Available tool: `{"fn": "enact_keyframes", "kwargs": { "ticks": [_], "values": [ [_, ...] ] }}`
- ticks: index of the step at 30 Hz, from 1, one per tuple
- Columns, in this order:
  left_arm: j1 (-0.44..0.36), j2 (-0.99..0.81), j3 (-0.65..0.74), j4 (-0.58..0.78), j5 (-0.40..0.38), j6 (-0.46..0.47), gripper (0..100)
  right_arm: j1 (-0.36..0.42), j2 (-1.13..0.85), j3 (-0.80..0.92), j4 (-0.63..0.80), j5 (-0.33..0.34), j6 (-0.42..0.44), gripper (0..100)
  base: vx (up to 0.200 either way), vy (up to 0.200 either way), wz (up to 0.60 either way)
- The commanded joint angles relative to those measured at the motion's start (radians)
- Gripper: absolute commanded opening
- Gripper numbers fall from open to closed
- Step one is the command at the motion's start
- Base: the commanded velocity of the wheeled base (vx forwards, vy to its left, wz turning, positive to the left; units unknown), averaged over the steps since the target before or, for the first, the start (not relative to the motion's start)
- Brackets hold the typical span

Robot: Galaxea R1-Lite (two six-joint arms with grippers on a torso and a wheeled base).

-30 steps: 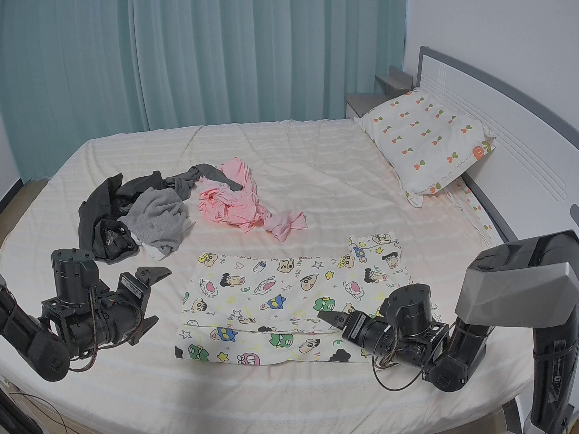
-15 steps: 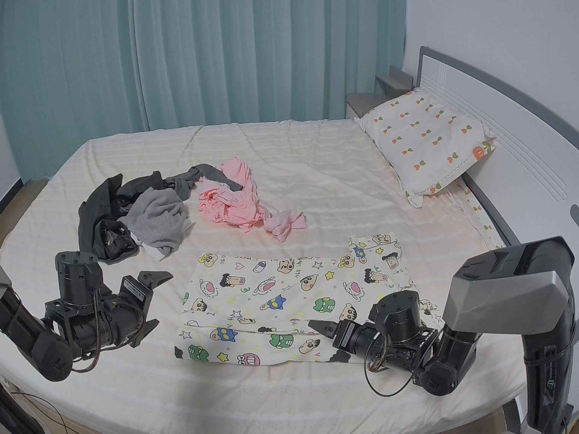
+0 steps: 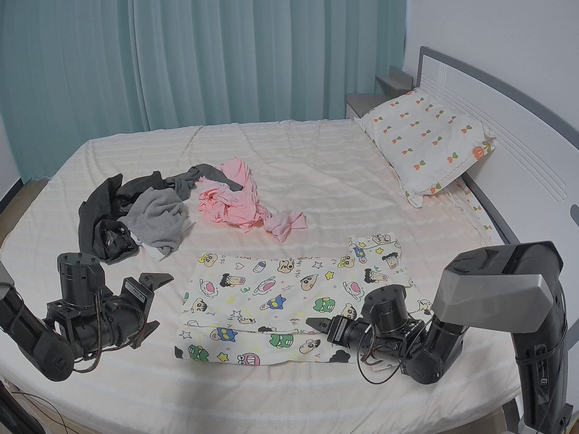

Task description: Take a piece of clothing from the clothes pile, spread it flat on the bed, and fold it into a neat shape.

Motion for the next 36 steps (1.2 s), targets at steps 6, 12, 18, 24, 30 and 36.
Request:
{"fn": "enact_keyframes", "kwargs": {
  "ticks": [6,12,18,24,30,36],
  "values": [
    [0.001,0.006,0.000,0.000,0.000,0.000,100,-0.055,0.027,-0.185,0.130,-0.037,-0.003,100,0.000,0.000,0.00],
    [0.004,0.005,0.000,0.000,0.001,0.000,100,-0.080,0.028,-0.255,0.209,-0.043,-0.013,100,0.000,0.000,0.00],
    [0.004,0.012,0.000,0.000,0.001,0.000,100,-0.093,0.022,-0.258,0.216,-0.043,-0.031,100,0.000,0.000,0.00],
    [0.004,0.012,0.000,0.000,0.001,0.000,100,-0.060,-0.084,-0.126,0.230,-0.023,-0.034,100,0.000,0.000,0.00],
    [0.004,0.009,0.000,0.000,0.001,0.000,100,-0.035,-0.179,-0.019,0.232,-0.020,-0.034,100,0.000,0.000,0.00],
    [0.003,0.011,0.000,0.000,0.001,0.000,100,-0.112,-0.271,0.070,0.235,-0.007,-0.052,100,0.000,0.000,0.00]
  ]
}}
